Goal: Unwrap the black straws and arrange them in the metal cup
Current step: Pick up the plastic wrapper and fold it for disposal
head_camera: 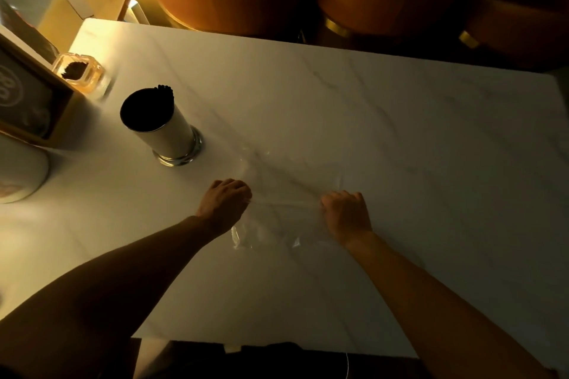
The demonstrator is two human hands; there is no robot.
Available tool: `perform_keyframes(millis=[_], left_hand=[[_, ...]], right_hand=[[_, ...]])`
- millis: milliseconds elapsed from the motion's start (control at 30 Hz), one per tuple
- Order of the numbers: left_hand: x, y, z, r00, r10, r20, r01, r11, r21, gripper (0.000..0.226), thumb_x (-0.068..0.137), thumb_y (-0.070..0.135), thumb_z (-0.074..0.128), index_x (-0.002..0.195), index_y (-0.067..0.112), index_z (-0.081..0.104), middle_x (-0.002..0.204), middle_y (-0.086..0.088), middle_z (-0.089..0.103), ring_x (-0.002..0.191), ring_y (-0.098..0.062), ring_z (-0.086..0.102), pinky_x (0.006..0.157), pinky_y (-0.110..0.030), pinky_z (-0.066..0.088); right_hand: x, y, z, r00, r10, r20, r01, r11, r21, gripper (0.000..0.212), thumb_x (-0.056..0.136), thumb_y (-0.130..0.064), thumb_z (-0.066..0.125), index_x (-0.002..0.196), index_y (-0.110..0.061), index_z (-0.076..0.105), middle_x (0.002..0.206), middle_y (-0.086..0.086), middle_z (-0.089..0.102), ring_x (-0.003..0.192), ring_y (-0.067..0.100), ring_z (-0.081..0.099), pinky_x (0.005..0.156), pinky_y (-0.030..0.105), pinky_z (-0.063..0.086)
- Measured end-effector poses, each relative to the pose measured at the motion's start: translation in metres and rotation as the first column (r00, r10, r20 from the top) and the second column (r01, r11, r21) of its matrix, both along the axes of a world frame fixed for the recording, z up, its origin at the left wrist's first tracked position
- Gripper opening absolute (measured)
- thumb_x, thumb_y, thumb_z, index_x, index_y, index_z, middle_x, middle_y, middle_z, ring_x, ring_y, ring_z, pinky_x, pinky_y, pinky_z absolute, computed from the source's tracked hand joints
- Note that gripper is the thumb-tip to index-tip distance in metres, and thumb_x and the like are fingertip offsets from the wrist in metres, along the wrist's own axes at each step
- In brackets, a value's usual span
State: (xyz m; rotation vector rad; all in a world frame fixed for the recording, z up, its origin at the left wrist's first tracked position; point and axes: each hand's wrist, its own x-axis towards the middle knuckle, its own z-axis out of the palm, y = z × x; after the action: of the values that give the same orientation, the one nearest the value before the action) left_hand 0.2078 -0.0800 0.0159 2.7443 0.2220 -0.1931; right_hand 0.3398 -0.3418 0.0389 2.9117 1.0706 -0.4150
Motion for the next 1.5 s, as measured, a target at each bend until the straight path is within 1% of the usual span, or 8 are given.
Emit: perform_keyframes(millis=[267, 500, 667, 833, 967, 1167, 1300, 1500], left_hand=[[-0.022, 0.015, 0.039, 0.984, 0.176, -0.018, -0.165, 0.875, -0.456, 0.014, 0.091, 0.011, 0.078, 0.104, 0.009, 0.075, 0.110, -0.006, 0.075, 0.107, -0.023, 0.071, 0.097, -0.044, 0.057], [-0.045, 0.012, 0.066, 0.996, -0.093, -0.009, 0.071, 0.816, -0.574, 0.032, 0.086, 0.014, 0.083, 0.117, 0.011, 0.073, 0.120, -0.004, 0.071, 0.111, -0.019, 0.066, 0.105, -0.045, 0.053], [-0.060, -0.011, 0.086, 0.960, -0.276, 0.044, 0.250, 0.777, -0.578, 0.025, 0.093, 0.009, 0.076, 0.117, 0.006, 0.073, 0.121, -0.010, 0.072, 0.112, -0.025, 0.066, 0.105, -0.045, 0.052], [-0.072, -0.058, 0.107, 0.872, -0.481, 0.087, 0.399, 0.598, -0.695, 0.007, 0.098, -0.008, 0.061, 0.098, -0.002, 0.065, 0.086, -0.008, 0.073, 0.079, -0.016, 0.073, 0.075, -0.026, 0.056], [-0.086, -0.107, 0.112, 0.805, -0.594, 0.009, 0.377, 0.499, -0.781, 0.009, 0.103, -0.006, 0.051, 0.100, 0.000, 0.057, 0.082, -0.012, 0.070, 0.071, -0.024, 0.072, 0.066, -0.031, 0.060], [-0.116, -0.173, 0.087, 0.692, -0.702, -0.170, 0.283, 0.480, -0.830, 0.016, 0.102, -0.008, 0.049, 0.104, 0.007, 0.054, 0.084, -0.018, 0.070, 0.062, -0.033, 0.066, 0.049, -0.034, 0.052], [-0.133, -0.207, 0.056, 0.637, -0.731, -0.245, 0.250, 0.496, -0.832, 0.012, 0.101, -0.007, 0.054, 0.107, 0.003, 0.057, 0.088, -0.016, 0.069, 0.065, -0.028, 0.063, 0.051, -0.032, 0.051], [-0.138, -0.252, 0.009, 0.637, -0.683, -0.359, 0.242, 0.619, -0.748, 0.026, 0.096, -0.013, 0.058, 0.107, 0.008, 0.066, 0.085, -0.009, 0.068, 0.063, -0.015, 0.066, 0.055, -0.026, 0.059]], right_hand=[[-0.049, -0.045, 0.047, 0.952, -0.264, -0.157, 0.299, 0.911, 0.284, 0.017, 0.092, -0.026, 0.059, 0.081, -0.014, 0.063, 0.079, 0.007, 0.069, 0.074, 0.029, 0.064, 0.064, 0.039, 0.050], [-0.136, -0.076, 0.092, 0.848, -0.411, -0.336, 0.518, 0.777, 0.358, 0.006, 0.090, -0.020, 0.067, 0.085, -0.023, 0.068, 0.080, -0.002, 0.072, 0.076, 0.014, 0.068, 0.073, 0.038, 0.056], [-0.212, -0.103, 0.126, 0.765, -0.522, -0.377, 0.641, 0.671, 0.372, 0.020, 0.090, -0.018, 0.068, 0.085, -0.037, 0.065, 0.081, -0.015, 0.069, 0.078, -0.004, 0.065, 0.072, 0.014, 0.050], [-0.295, -0.136, 0.155, 0.609, -0.703, -0.367, 0.774, 0.427, 0.468, 0.012, 0.089, -0.018, 0.068, 0.094, -0.030, 0.067, 0.084, -0.012, 0.071, 0.080, -0.004, 0.066, 0.067, 0.011, 0.052], [-0.358, -0.163, 0.163, 0.429, -0.786, -0.445, 0.807, 0.113, 0.580, 0.008, 0.088, -0.026, 0.068, 0.083, -0.032, 0.071, 0.080, -0.009, 0.072, 0.073, 0.007, 0.069, 0.061, 0.022, 0.056], [-0.449, -0.198, 0.134, 0.141, -0.377, -0.915, 0.871, -0.393, 0.296, 0.040, 0.076, -0.023, 0.076, 0.115, -0.020, 0.067, 0.112, 0.010, 0.073, 0.101, 0.026, 0.071, 0.080, 0.042, 0.060], [-0.495, -0.221, 0.111, 0.078, -0.362, -0.929, 0.841, -0.477, 0.256, 0.026, 0.090, -0.001, 0.060, 0.115, -0.007, 0.065, 0.100, 0.015, 0.075, 0.084, 0.027, 0.073, 0.067, 0.033, 0.061], [-0.528, -0.258, 0.061, 0.066, -0.392, -0.917, 0.808, -0.519, 0.280, 0.020, 0.097, 0.000, 0.050, 0.110, -0.004, 0.066, 0.086, 0.012, 0.072, 0.071, 0.020, 0.070, 0.062, 0.033, 0.058]])
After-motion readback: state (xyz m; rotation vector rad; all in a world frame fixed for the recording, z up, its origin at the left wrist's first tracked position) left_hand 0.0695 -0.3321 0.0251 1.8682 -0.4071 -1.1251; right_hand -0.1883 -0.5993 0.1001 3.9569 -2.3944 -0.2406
